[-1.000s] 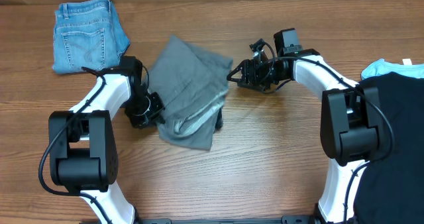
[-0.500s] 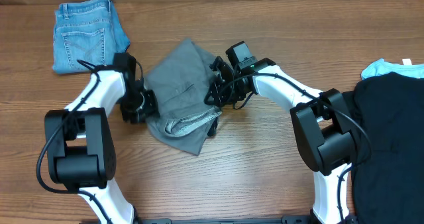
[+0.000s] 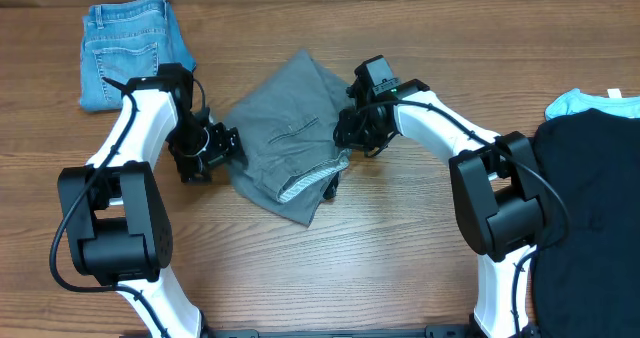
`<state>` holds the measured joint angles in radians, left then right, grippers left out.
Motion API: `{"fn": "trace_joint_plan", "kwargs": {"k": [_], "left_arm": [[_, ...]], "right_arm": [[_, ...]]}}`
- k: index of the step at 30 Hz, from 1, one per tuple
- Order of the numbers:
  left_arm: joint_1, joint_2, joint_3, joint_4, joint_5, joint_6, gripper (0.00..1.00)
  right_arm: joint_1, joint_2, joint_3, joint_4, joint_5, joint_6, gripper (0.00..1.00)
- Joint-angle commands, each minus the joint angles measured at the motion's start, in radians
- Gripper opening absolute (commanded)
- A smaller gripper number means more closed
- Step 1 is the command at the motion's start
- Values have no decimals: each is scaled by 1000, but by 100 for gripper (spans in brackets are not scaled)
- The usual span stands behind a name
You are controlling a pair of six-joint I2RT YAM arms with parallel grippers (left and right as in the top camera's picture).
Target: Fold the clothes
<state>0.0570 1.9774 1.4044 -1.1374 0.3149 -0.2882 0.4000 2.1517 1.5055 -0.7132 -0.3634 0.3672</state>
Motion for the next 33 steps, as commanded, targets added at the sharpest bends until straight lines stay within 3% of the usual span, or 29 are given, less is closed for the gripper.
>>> {"fn": "trace_joint_plan", "kwargs": {"k": [1,10,16,21,23,25,26,33], "left_arm": [[3,6,-91,27,37,-90,90],[-2,6,-380,534,348,-321,94],[-49,7,-496,773,391,-452,94],[-104,7,-562,935,365,-533,62],[-119,7,-573,985,354,-558,40],[-124,7,-572,1012,357,-565,11],[-123,6,-571,1016,367,-565,4],[-44,-17,-570,999,458,-556,4]], "right_arm": [[-21,33,-8,-11,113,27,17],[-20,33,-8,-11,107,26,17],[-20,33,-8,-10,108,26,17],[-20,33,-8,-11,107,26,17],[-20,33,-8,-15,107,26,17],[-20,33,-8,-21,107,26,17],[-20,33,-7,-26,108,25,17],[-64,-28,33,-137,108,-30,17]]}}
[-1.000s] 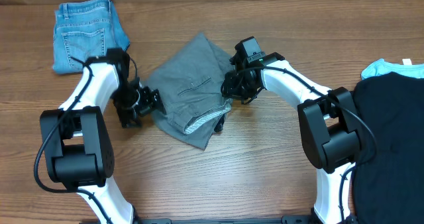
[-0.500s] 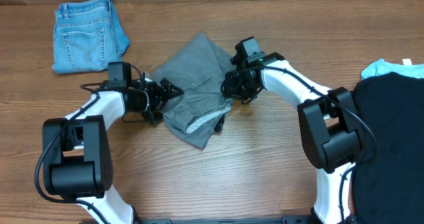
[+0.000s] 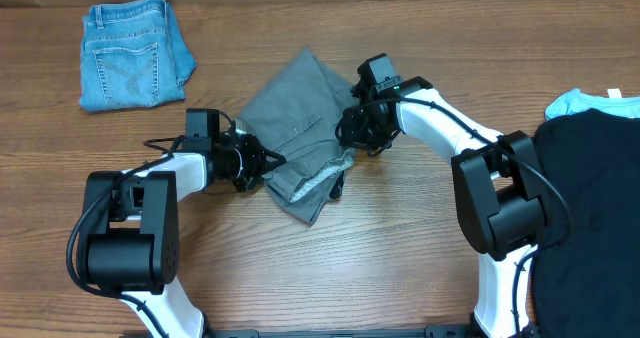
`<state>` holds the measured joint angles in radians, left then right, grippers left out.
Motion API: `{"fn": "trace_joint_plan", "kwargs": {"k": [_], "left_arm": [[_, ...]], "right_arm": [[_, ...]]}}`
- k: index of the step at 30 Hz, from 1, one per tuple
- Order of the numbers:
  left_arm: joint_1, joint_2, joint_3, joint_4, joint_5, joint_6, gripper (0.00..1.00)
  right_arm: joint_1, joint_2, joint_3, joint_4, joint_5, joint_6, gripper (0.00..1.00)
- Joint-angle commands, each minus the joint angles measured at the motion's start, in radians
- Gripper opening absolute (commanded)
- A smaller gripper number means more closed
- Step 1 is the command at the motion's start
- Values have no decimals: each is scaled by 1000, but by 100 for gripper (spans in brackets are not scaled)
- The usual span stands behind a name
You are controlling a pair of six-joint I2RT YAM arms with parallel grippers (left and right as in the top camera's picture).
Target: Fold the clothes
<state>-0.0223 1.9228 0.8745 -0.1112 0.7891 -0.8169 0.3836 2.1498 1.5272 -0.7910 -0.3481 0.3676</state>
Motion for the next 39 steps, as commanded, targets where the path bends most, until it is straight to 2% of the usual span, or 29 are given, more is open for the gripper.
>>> {"fn": "trace_joint_plan", "kwargs": {"k": [1,7,11,15,22,25,27,32,39], "left_arm": [[56,21,-39,-27,6,-17,4],[172,-122,31,-2,105,10,4],[233,-185,188,13,144,17,4],[273,-180,349,36,122,31,4],[359,-149,570,41,50,129,4],[399,-126,637,42,58,121,4],[430,-97,715,73,86,72,4],[458,-79,829,97,94,70,4],[467,-55,838,85,42,51,4]], "right_arm": [[-59,-44,24,-84,93,-38,17],[-151,-205,98,-220,92,-58,18],[-201,-322,103,-238,78,-58,20],[-207,-379,103,-243,72,-57,21],[-206,-389,103,-286,47,-57,21],[-206,-389,103,-296,47,-57,21],[-206,-389,103,-296,47,-57,21],[-206,-389,103,-296,47,-57,21],[-206,-389,103,-301,47,-57,21]]}}
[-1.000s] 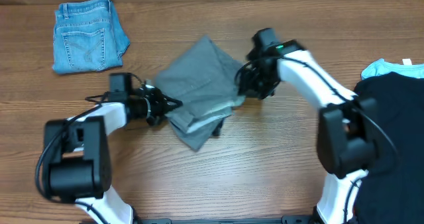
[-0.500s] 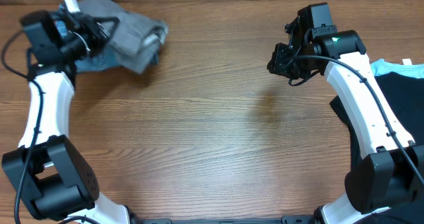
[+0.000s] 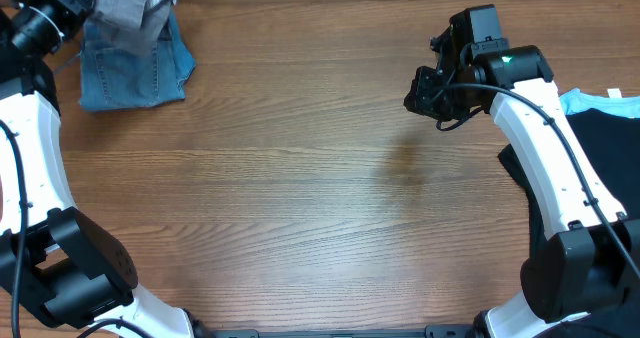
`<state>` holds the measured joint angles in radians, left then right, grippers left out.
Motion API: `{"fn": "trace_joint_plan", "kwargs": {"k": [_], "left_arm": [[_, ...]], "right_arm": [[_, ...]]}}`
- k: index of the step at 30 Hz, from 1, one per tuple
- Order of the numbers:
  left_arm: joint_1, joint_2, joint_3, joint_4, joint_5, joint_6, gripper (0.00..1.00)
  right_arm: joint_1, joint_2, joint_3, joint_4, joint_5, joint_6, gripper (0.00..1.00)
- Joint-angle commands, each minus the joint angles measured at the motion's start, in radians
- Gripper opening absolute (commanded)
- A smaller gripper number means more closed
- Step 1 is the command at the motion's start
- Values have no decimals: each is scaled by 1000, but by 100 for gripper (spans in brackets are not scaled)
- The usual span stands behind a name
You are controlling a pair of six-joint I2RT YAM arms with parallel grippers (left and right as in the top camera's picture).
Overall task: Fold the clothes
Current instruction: 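Carry the folded shorts left onto the blue jeans with the left gripper, then release the shorts on the jeans and withdraw the left gripper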
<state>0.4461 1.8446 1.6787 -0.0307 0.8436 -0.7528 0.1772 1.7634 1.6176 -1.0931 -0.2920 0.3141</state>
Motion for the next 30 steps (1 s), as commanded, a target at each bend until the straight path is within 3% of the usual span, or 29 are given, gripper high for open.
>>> {"fn": "trace_joint_plan", "kwargs": {"k": [1,12,19,26,30], "left_arm": [[-3,32,34,5,-12,-30,4],[-72,175,34,217,45,-198,4],[-197,203,45,376,130,-272,4],[-286,203,74,292,214,-172,4],[-266,203,74,103,177,8,4]], "right_arm": [[0,-3,13,1,-9,-3,21],[0,-3,13,-24,-8,-4,21],[0,-3,13,-28,-8,-3,21],[0,-3,13,-39,-5,-4,22],[0,-3,13,-40,-5,-4,22]]}}
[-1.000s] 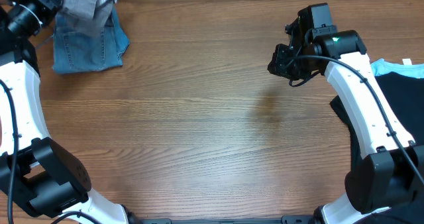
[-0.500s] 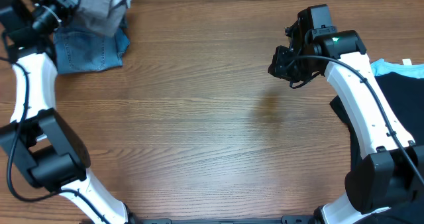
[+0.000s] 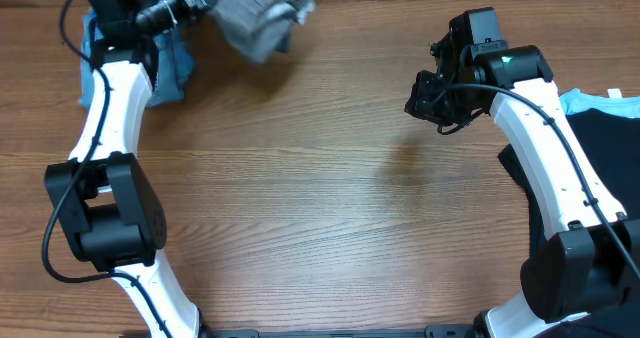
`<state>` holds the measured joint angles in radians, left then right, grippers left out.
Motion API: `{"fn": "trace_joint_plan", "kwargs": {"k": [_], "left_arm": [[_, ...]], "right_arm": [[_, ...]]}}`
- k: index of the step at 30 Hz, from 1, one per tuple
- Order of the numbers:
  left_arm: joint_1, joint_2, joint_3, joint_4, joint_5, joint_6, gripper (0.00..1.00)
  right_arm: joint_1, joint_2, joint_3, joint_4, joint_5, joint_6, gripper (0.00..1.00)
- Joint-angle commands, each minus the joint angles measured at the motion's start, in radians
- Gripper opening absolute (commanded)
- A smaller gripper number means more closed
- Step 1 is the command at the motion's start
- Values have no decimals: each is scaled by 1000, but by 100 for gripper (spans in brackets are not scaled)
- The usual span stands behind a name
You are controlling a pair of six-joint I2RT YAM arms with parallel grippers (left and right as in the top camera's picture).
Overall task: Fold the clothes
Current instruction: 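Release the shorts on the jeans and withdraw the left gripper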
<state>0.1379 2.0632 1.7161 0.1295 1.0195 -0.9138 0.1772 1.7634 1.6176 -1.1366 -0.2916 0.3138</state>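
A crumpled grey garment (image 3: 258, 20) hangs in the air over the table's far left, with my left gripper shut on its left end. Under the left arm lie folded blue jeans (image 3: 168, 66), partly hidden by the arm. My right gripper (image 3: 428, 96) hovers over the right half of the table, fingers apart and nothing between them. A black garment (image 3: 590, 193) lies at the right edge, a light blue one (image 3: 592, 101) behind it.
The bare wooden table (image 3: 320, 208) fills the middle and front. A cardboard wall runs along the far edge. The arm bases stand at the front left and front right.
My left gripper has swung right from the far left corner, carrying the grey garment, which now hangs right of the jeans instead of over them. The right arm has not moved.
Both grippers were at the grey garment lying mid-table, left one at its left edge, right one at its right edge. Then the left gripper reached under its lower left side. Later the left gripper held it bunched over the jeans, the right arm withdrawn. Now it hangs further right.
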Motion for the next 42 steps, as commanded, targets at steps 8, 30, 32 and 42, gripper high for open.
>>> {"fn": "trace_joint_plan", "kwargs": {"k": [8,30,32,42], "left_arm": [[203,-13,36,-377,-290,536,5],[573,-14,99,-830,-357,739,99],[589,-15,112,-864,-336,769,96],[444,-21,254,-1205,-361,997,39]], "right_arm": [[0,-3,13,-6,-5,-4,22],[0,-3,13,-16,-5,-8,22],[0,-3,13,-17,-5,-8,22],[0,-11,13,1,-5,-8,22]]}}
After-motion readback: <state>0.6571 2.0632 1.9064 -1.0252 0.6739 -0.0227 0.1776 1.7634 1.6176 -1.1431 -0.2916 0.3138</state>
